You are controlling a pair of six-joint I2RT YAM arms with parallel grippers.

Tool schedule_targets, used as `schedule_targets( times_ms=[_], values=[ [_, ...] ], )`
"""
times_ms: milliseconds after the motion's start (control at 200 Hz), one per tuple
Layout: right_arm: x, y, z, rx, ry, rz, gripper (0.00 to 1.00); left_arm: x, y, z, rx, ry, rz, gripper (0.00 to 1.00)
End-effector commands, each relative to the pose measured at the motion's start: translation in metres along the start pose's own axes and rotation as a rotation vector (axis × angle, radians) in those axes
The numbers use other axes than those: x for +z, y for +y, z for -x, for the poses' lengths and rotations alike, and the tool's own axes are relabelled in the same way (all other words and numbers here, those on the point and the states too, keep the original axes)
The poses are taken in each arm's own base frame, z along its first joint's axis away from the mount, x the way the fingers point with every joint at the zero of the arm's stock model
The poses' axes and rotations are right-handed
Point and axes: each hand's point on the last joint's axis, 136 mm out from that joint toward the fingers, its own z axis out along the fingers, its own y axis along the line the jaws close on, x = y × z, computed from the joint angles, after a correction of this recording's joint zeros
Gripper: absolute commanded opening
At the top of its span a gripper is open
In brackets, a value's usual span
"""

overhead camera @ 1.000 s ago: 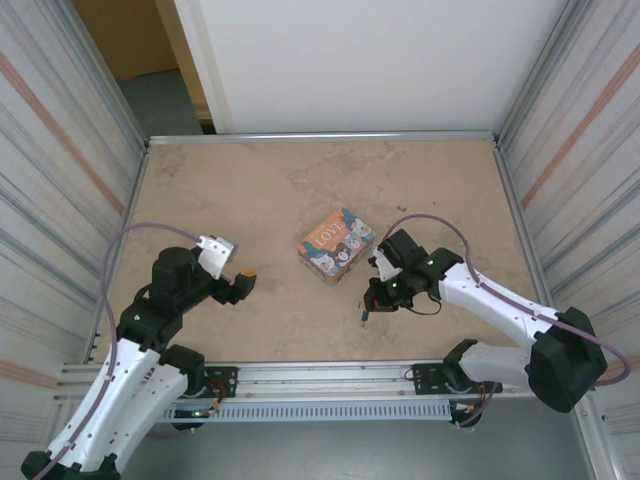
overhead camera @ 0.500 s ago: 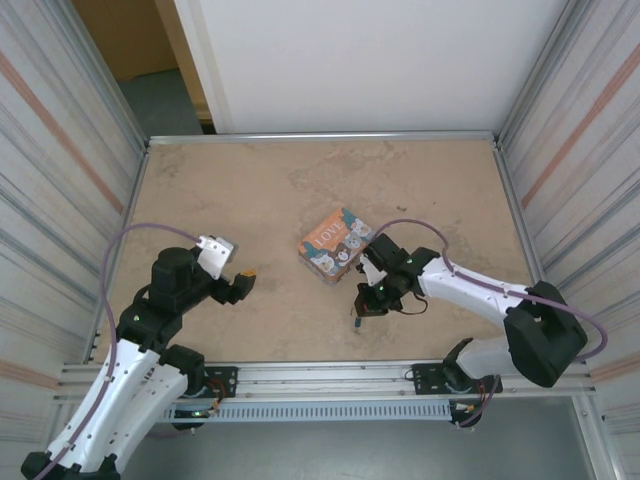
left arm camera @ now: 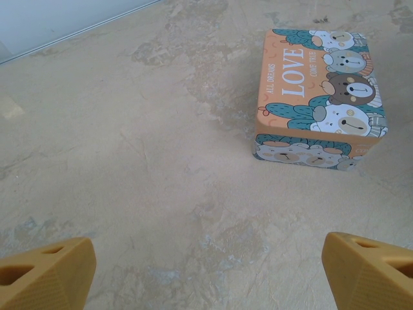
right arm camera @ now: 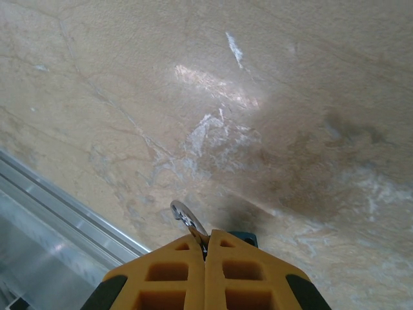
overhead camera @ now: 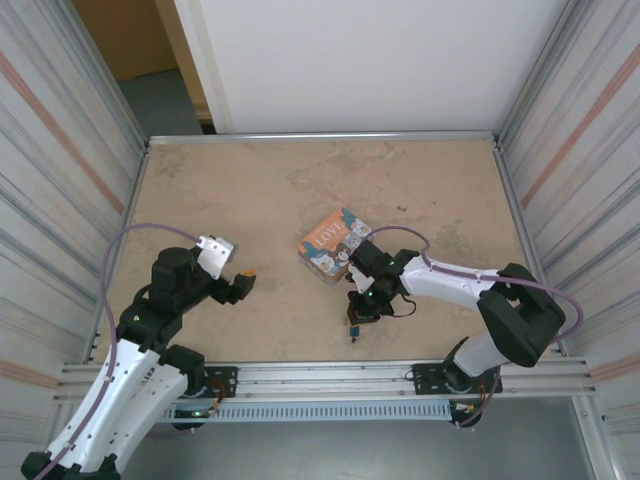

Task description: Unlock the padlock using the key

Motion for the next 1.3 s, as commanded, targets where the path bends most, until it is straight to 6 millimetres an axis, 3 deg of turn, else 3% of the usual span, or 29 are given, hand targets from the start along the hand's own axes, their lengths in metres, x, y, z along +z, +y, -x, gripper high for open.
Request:
schedule_targets(
  times_ms=[0, 611, 1293],
  values=[
    [0.003, 0.004, 0.004, -0.039, 0.006, 0.003, 0.0, -0.002, 0.003, 0.004, 0.017, -0.008, 0.015, 0.91],
    [0.022, -0.001, 0.007, -0.019, 0.037, 0.001, 0.0, 0.001, 0.005, 0.0, 0.018, 0.017, 0.022, 0.91],
    [0.018, -0.012, 0.009, 0.013, -0.005, -0.034, 0.06, 0.002, 0.007, -0.003, 0.018, 0.034, 0.029, 0.91]
  ],
)
